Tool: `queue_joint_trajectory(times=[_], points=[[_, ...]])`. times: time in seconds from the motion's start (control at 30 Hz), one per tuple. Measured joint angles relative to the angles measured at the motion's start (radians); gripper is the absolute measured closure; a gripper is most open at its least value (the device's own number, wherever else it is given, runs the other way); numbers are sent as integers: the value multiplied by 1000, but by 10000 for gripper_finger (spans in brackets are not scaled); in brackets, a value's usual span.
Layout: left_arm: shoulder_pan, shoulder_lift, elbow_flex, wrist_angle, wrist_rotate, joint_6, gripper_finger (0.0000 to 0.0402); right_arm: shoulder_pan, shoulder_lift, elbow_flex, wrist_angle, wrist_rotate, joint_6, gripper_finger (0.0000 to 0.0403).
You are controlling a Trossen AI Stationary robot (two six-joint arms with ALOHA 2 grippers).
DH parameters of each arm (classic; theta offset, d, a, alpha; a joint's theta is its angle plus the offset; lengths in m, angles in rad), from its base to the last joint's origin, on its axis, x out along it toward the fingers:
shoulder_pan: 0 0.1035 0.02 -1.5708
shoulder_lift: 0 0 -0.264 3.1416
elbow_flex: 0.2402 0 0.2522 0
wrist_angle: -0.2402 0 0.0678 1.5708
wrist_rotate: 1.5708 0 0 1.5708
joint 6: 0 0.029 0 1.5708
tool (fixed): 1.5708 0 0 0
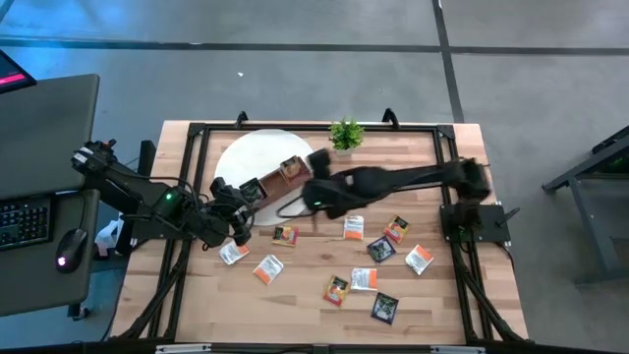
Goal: Pick & Place Tea
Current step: Put the purple tea bag into the left section of the wooden organizer
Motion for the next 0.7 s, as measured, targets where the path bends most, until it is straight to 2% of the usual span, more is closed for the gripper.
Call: queue_joint_trajectory(times=[0.1,0.17,0.3,0.5,0.7], points=[[0,0,0,0,-3,0,278,6,-101,0,-218,-32,158,294],[0,0,0,0,-7,0,278,6,-158,-3,-350,-123,268,294],[0,0,0,0,-10,0,278,14,-276,-121,-392,-317,362,295],[0,0,0,2,-10,-7,278,65,-408,-464,-236,-467,365,281],[0,0,0,2,-33,-10,278,130,-428,-780,121,-554,299,242]])
